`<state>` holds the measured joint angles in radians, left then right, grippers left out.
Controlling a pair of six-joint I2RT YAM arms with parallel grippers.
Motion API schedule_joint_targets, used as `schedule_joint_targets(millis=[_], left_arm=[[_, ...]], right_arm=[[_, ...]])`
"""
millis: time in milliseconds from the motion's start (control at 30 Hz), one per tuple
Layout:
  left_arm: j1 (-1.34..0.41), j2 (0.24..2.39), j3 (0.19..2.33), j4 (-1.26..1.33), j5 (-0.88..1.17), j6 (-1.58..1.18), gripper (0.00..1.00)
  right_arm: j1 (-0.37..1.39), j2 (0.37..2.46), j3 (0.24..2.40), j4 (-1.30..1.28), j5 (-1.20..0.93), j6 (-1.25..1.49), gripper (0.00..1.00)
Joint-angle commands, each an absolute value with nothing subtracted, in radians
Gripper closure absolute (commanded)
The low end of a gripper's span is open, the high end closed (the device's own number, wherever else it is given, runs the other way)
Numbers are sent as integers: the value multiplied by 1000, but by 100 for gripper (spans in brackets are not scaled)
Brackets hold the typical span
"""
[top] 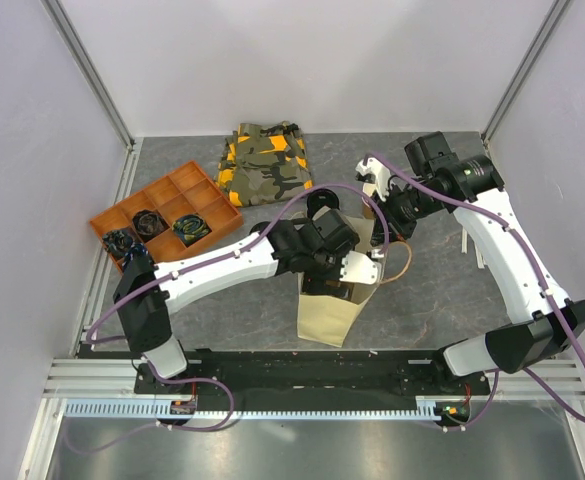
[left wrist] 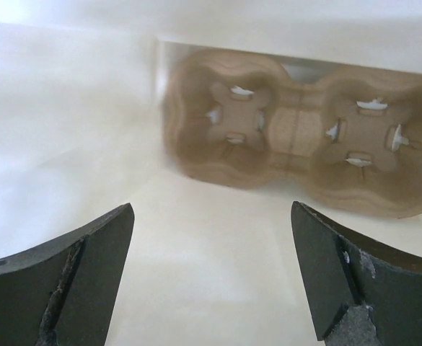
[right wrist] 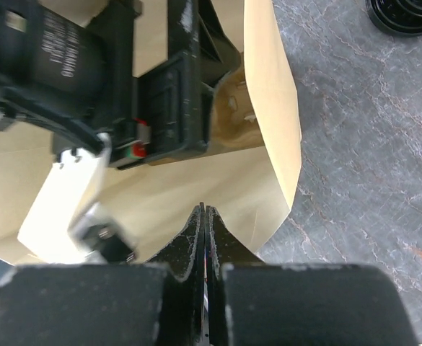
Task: Pack the takeout coffee
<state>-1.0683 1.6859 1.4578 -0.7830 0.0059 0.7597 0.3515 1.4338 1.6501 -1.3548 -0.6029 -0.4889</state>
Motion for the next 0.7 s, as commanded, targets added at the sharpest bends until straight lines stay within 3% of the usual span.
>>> schedule_joint_targets(millis=[0, 667], left_arm=[[-1074, 1629, 1506, -758, 6, 753, 3], [-1074, 1456, 1557, -720, 81, 773, 3]], right_arm=[[356, 1414, 1643, -1341, -589, -476, 100], [354, 1410, 1644, -1339, -584, -465, 100]])
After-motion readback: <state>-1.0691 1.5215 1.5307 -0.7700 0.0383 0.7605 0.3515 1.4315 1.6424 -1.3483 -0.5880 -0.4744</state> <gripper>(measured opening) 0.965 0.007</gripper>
